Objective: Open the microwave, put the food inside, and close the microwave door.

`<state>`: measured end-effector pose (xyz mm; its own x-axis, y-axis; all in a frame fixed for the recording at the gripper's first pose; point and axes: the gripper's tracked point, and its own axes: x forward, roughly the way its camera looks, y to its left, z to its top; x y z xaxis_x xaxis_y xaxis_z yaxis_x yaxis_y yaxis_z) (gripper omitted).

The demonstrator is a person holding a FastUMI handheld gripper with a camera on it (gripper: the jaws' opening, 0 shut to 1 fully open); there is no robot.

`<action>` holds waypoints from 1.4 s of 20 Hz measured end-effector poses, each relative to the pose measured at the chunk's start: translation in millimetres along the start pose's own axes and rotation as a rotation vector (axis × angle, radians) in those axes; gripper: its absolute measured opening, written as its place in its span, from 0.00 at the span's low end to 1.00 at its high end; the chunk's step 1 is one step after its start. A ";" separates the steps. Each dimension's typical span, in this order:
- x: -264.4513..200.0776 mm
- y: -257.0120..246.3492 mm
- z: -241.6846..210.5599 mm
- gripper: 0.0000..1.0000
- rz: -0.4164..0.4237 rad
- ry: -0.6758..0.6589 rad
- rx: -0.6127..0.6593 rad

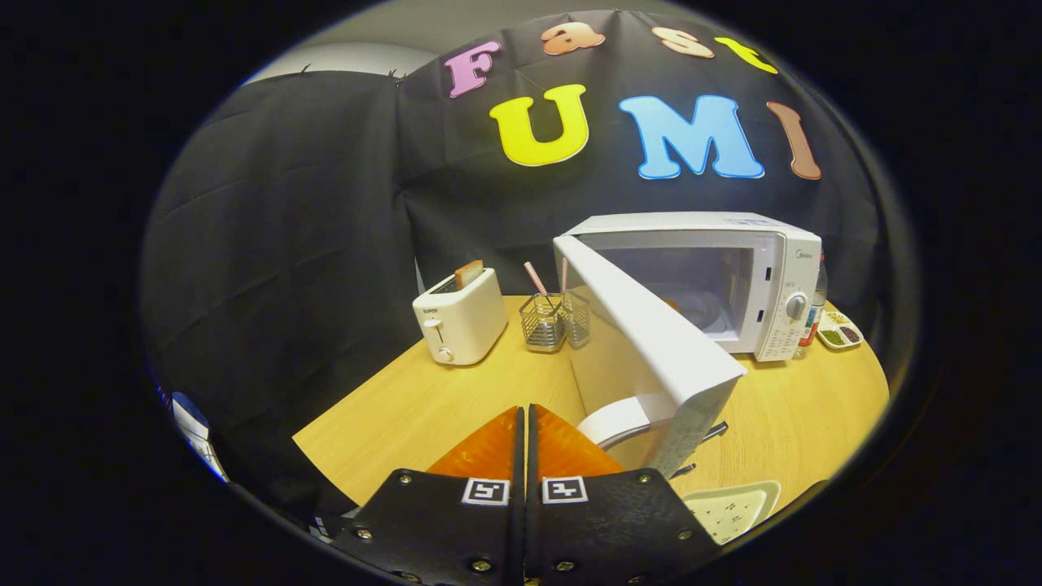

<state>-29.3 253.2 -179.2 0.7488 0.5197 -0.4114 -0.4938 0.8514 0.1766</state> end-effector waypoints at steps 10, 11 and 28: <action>11.9 -72.9 13.5 0.01 -0.068 0.008 0.038; 14.0 -79.4 15.5 0.01 -0.074 0.008 0.042; 54.6 -205.8 47.3 0.01 -0.207 -0.015 0.122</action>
<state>134.2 109.7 -195.8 0.8356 0.3335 -0.4364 -0.2729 0.9416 0.1971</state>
